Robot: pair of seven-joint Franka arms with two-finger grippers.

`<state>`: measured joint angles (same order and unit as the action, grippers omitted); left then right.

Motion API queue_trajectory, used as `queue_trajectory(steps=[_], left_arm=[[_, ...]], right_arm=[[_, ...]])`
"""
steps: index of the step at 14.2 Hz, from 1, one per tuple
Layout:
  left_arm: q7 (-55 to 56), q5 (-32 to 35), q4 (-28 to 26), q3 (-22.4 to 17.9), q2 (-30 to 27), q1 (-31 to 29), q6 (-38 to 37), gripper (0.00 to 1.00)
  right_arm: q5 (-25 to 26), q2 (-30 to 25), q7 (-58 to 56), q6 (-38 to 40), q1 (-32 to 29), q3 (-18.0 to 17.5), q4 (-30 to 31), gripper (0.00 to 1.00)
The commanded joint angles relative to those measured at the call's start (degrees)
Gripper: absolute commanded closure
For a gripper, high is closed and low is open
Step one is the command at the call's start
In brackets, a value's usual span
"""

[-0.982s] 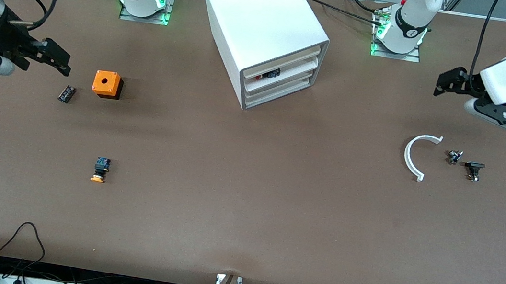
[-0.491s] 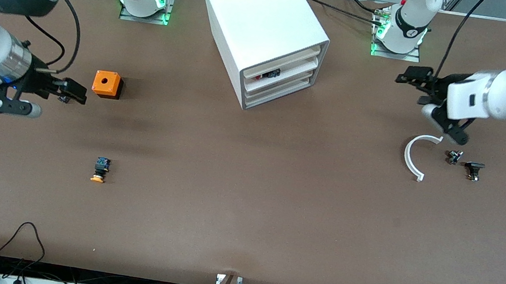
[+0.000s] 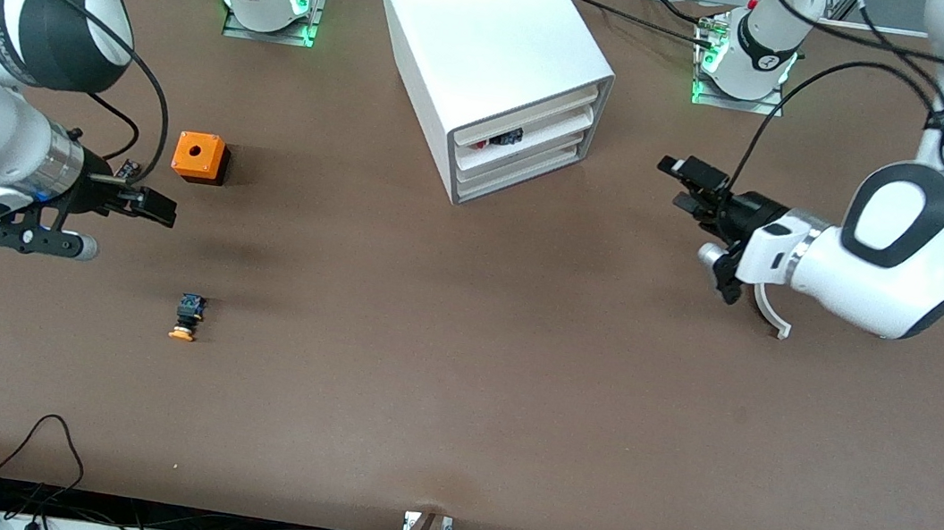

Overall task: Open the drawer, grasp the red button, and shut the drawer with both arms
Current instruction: 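Move the left gripper to the white cabinet drawer handle, then pull the drawer open with the left gripper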

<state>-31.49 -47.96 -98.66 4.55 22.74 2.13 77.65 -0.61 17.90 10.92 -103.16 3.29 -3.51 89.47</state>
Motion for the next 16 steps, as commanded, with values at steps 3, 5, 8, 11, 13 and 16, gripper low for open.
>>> queue_trajectory(steps=[3, 5, 8, 11, 13, 16], left_arm=[[-17.7, -7.7, -12.6, 2.9, -0.8, -0.3, 12.1, 0.01], [-24.1, -12.6, -18.6, 4.8, -1.2, -0.3, 16.5, 0.02], [-30.3, -19.1, -26.5, 6.8, -2.9, -0.4, 21.3, 0.06], [-36.0, -24.8, -31.2, 9.2, -2.9, -0.4, 23.8, 0.3], [-37.1, -25.3, -32.1, 10.0, -2.7, -0.4, 23.8, 0.33], [-37.4, -25.4, -32.4, 11.8, -2.0, -0.3, 23.5, 0.36]], right_arm=[[0.4, 4.0, 6.6, -4.1, 2.7, 0.0, -0.6, 0.01], [0.1, 5.4, 8.7, -5.1, 3.4, -0.1, -0.8, 0.0], [0.0, 6.9, 11.7, -5.5, 5.1, -0.1, -0.8, 0.0], [0.2, 7.9, 16.8, -5.5, 7.7, -0.1, -2.0, 0.0], [0.0, 8.6, 20.6, -5.5, 9.1, -0.1, -3.2, 0.01], [-0.1, 9.3, 26.2, -5.6, 11.0, -0.1, -4.4, 0.0]])
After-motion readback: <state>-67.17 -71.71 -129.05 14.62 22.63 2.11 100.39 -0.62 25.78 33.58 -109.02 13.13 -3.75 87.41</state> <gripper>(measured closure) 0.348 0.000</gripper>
